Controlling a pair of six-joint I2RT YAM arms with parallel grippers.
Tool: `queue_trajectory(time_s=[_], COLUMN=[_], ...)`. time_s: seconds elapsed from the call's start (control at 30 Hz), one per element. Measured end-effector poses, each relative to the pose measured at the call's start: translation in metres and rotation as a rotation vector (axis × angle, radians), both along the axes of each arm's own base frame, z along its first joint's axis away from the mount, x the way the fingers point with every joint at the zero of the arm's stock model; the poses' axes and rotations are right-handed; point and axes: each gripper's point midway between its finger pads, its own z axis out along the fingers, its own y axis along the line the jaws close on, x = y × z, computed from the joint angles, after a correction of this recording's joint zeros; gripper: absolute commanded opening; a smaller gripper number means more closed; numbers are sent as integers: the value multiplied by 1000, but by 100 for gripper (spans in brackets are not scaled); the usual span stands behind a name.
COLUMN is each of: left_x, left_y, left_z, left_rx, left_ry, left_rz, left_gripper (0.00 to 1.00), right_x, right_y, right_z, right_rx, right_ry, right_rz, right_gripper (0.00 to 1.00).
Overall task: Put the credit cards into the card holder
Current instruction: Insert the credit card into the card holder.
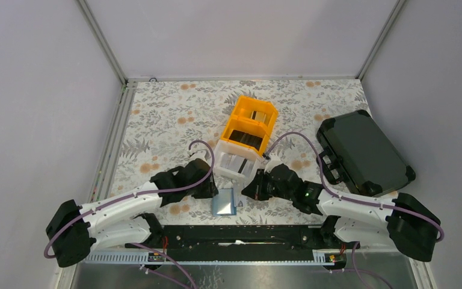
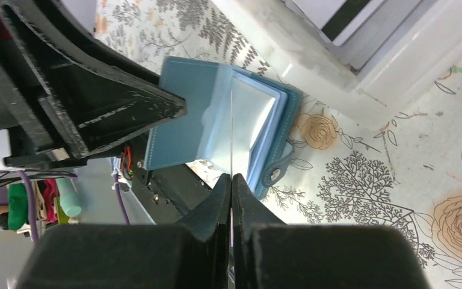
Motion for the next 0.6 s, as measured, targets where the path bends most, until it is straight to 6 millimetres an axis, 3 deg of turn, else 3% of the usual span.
queue_trajectory(time_s=[0.33, 0.6], left_x=[-1, 0], left_y=[5, 5], left_z=[-3, -4], left_rx=[29, 34], left_ry=[-3, -9], left_rz=[15, 19], left_gripper=[5, 0], right_x=[-1, -2], right_y=[-1, -2], right_z=[-34, -50], right_rx=[-86, -118], right_ry=[83, 136], right_rz=[-81, -115], right_gripper=[0, 0])
